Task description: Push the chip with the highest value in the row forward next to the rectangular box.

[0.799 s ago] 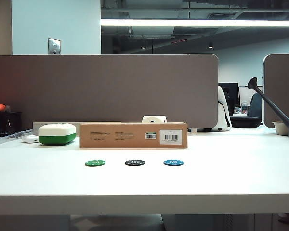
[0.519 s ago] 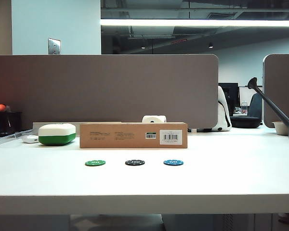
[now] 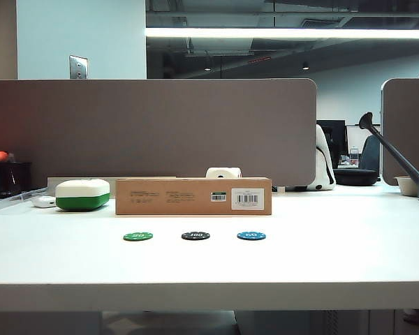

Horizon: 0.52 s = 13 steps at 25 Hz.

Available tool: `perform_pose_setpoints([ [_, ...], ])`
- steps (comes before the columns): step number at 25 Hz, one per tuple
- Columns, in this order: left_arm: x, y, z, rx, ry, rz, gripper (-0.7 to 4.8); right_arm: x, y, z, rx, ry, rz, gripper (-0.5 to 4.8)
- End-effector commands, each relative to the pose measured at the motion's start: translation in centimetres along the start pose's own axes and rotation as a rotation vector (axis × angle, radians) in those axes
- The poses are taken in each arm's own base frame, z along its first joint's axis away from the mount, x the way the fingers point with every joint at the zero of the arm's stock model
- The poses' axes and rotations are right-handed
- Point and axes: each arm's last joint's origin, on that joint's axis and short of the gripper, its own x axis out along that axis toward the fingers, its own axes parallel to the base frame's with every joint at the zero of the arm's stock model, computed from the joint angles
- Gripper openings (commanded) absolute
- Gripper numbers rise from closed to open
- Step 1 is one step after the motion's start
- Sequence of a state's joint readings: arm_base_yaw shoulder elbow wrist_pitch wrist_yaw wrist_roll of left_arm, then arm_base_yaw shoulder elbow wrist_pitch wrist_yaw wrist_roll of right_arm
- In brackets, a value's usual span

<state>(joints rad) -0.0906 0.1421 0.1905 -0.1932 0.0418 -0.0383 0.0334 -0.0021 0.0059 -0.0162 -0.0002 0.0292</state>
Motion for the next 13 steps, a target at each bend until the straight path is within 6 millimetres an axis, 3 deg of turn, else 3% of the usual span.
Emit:
perform_pose_setpoints([
  [1, 0.4, -0.7, 1.8, 0.012, 0.048, -0.065, -0.05, 0.0, 0.0, 0.0, 0.003, -0.008, 0.000, -0.05],
  [4, 1.2, -1.6, 4.0, 0.024, 0.079, -0.130, -0.05, 0.0, 0.0, 0.0, 0.003, -0.008, 0.000, -0.05],
  [7, 2.9, -3.8, 7.5, 0.051, 0.121, -0.254, -0.05, 0.0, 0.0, 0.0, 0.003, -0.008, 0.000, -0.05],
  [11, 4.6, -6.0, 10.2, 0.073, 0.148, -0.347, -0.05, 0.0, 0.0, 0.0, 0.003, -0.008, 0.000, -0.05],
  [13, 6.4, -8.0, 12.3, 0.086, 0.150, -0.410, -0.05, 0.0, 0.0, 0.0, 0.003, -0.008, 0.001, -0.05],
])
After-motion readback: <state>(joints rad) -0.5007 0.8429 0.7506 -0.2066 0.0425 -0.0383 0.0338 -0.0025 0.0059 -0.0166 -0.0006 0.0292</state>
